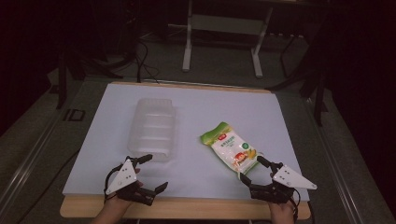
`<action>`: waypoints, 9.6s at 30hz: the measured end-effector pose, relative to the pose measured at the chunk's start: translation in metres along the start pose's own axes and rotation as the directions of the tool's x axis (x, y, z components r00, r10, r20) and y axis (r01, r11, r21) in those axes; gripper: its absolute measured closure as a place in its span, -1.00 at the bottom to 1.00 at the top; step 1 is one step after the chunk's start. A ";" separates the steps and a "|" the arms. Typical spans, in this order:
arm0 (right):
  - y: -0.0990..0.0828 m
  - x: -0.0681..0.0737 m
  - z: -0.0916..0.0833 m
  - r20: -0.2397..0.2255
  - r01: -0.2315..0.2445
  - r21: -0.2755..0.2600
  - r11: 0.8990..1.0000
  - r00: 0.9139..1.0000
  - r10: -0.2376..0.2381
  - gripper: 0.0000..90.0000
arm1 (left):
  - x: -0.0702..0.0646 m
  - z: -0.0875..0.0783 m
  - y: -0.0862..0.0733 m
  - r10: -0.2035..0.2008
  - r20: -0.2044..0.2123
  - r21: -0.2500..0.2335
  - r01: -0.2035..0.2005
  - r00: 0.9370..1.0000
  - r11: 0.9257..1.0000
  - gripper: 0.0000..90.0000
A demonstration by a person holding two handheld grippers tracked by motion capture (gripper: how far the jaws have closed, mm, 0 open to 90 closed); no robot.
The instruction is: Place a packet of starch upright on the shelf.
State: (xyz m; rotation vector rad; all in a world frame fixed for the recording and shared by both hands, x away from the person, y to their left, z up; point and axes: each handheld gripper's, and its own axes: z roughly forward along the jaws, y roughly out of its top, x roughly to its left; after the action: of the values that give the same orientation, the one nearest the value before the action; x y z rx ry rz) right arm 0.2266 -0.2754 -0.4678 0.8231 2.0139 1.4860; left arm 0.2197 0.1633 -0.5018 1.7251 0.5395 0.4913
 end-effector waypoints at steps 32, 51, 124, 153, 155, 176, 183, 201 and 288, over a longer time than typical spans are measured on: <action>0.061 -0.002 0.002 -0.053 0.010 -0.026 1.000 0.999 -0.012 -0.75 | -0.001 0.000 0.000 0.005 0.008 0.003 -0.005 1.000 1.000 -1.00; 0.103 -0.038 0.048 -0.061 -0.023 -0.052 0.998 0.998 0.020 -0.75 | -0.001 0.001 -0.001 0.001 0.016 0.007 -0.001 1.000 1.000 -1.00; -0.007 -0.127 0.196 -0.072 -0.110 0.486 0.867 0.984 0.165 -0.47 | -0.005 0.007 -0.004 0.035 0.016 0.055 -0.035 0.999 0.998 -1.00; 0.002 -0.112 0.184 -0.086 -0.053 0.491 0.870 0.990 0.109 0.89 | -0.005 0.008 -0.004 0.034 0.019 0.057 -0.035 0.999 0.998 -1.00; 0.003 -0.111 0.181 -0.090 -0.052 0.475 0.878 0.990 0.107 0.90 | -0.005 0.008 -0.004 0.034 0.018 0.057 -0.035 0.999 0.998 -1.00; 0.042 -0.081 0.125 -0.134 0.005 0.252 0.968 0.991 0.030 0.90 | -0.007 0.008 -0.003 0.040 0.015 0.057 -0.041 0.999 0.998 -1.00; 0.049 -0.074 0.109 -0.126 0.004 0.202 0.979 0.992 0.022 0.90 | -0.006 0.008 -0.003 0.035 0.014 0.053 -0.036 0.999 0.998 -1.00; 0.084 -0.035 0.073 -0.096 0.003 0.019 1.000 0.995 -0.001 0.93 | -0.011 0.017 0.011 -0.019 0.041 0.039 0.018 0.999 0.999 -1.00; 0.108 0.003 0.027 -0.173 -0.019 -0.196 0.980 0.985 -0.016 -0.22 | 0.019 0.089 0.134 0.013 0.300 -0.002 -0.013 0.954 1.000 0.62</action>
State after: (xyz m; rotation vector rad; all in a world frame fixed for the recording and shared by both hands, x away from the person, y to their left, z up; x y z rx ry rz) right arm 0.2619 -0.2319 -0.3719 0.6328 1.9454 1.7787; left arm 0.2999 0.0800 -0.3881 1.7636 0.3090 0.2301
